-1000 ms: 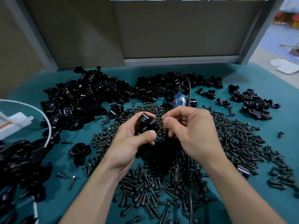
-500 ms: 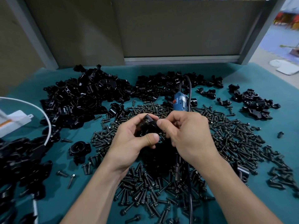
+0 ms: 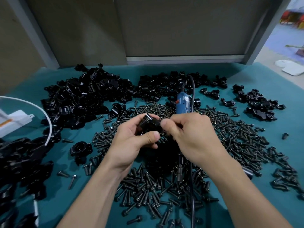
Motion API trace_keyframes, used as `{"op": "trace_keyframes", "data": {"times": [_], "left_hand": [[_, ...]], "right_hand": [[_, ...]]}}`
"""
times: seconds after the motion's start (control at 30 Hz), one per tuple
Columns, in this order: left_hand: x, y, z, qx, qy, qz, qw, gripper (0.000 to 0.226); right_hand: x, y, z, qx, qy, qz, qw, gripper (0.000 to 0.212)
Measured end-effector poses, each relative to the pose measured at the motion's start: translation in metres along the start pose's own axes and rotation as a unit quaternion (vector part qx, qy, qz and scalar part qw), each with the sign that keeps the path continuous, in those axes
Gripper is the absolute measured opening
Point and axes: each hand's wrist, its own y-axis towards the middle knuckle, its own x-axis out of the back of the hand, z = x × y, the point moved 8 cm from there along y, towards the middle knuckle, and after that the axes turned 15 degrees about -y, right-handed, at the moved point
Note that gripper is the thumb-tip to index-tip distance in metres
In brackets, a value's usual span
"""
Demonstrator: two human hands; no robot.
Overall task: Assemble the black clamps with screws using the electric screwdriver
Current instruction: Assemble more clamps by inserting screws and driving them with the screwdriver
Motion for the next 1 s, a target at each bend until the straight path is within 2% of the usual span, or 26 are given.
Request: {"op": "trace_keyframes", "data": {"times": [0.03, 0.13, 0.3, 0.43, 0.6, 0.7, 0.8, 0.9, 1.0], "left_hand": [[0.001, 0.001, -0.001, -0.004, -0.004, -0.004, 1.000, 0.035], [0.001, 0.001, -0.003, -0.005, -0.003, -0.002, 1.000, 0.034], [-0.003, 0.000, 0.001, -0.003, -0.001, 0.017, 1.000, 0.033], [-0.001, -0.003, 0.001, -0.016, 0.021, 0.013, 1.000, 0.037], [0.005, 0.003, 0.006, -0.005, 0.039, -0.030, 0.999, 0.043], [0.004, 0.006, 0.009, 0.015, 0.030, -0.021, 0.999, 0.050], [-0.002, 0.006, 0.004, -0.005, 0.019, 0.011, 1.000, 0.038], [-0.001, 0.004, 0.000, -0.024, 0.016, 0.002, 1.000, 0.038], [0.002, 0.002, -0.003, -0.034, 0.025, -0.013, 0.999, 0.039]], "right_hand": [[0.003, 0.000, 0.001, 0.009, 0.011, -0.012, 1.000, 0.037], [0.009, -0.001, 0.008, 0.030, 0.068, -0.023, 0.997, 0.013], [0.001, 0.000, 0.007, 0.002, 0.042, -0.018, 0.999, 0.019], [-0.012, 0.001, 0.006, -0.024, 0.026, 0.027, 0.999, 0.021], [-0.005, 0.003, 0.001, 0.010, 0.063, 0.069, 0.996, 0.018], [-0.002, 0.002, -0.004, 0.001, 0.062, 0.057, 0.996, 0.015], [-0.001, 0.002, -0.005, -0.010, 0.033, 0.031, 0.999, 0.015], [0.001, 0.000, 0.001, 0.007, 0.013, 0.003, 1.000, 0.017], [-0.005, -0.002, 0.007, 0.019, -0.012, 0.012, 1.000, 0.021]]}}
